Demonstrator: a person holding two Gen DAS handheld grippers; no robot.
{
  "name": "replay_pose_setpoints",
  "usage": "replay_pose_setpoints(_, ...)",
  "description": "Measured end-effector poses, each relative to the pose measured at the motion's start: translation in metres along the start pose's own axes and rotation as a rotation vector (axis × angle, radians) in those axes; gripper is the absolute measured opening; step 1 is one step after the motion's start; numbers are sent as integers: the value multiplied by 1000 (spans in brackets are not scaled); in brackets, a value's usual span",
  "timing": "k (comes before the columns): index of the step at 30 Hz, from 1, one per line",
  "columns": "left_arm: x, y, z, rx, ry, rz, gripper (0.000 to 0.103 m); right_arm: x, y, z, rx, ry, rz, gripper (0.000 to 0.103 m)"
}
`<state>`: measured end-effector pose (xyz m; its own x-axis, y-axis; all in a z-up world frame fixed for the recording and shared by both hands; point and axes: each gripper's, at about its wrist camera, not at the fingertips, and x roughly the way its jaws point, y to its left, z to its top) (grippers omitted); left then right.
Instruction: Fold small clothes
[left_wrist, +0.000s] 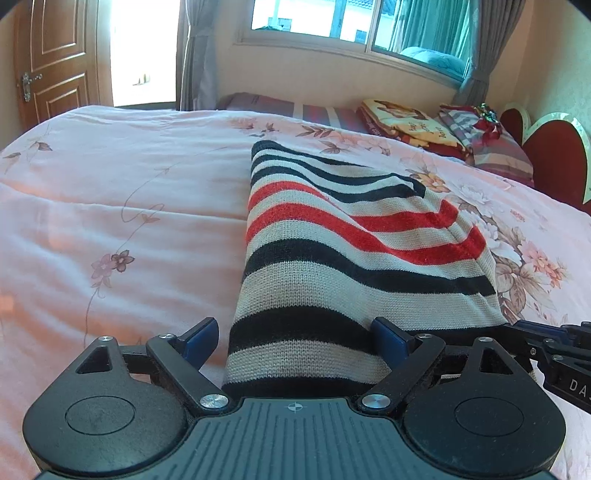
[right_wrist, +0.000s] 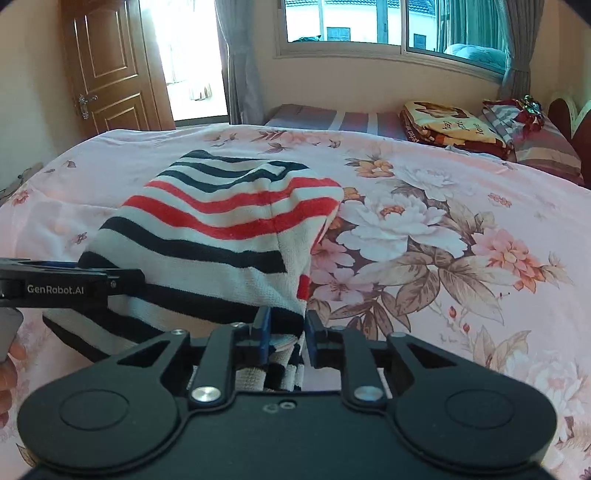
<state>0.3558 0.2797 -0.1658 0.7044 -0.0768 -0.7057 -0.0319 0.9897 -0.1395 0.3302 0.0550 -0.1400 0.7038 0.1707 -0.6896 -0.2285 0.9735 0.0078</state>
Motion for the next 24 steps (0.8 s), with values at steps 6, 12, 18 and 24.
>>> replay_pose_setpoints(6, -10, -5, 15, 17, -18, -12, 89, -22, 4, 19, 11, -56, 8, 19)
replay_pose_setpoints(12, -2, -13, 51, 30, -68, -9, 89, -1, 3, 63, 38, -105, -6, 20)
replay_pose_setpoints(18, 38, -18, 71, 56, -23, 27, 89, 52, -4, 86, 134, -62, -28, 21)
replay_pose_setpoints(24, 69, -9, 65, 7, 28, 49, 99, 99, -1, 78, 48, 20, -102, 21)
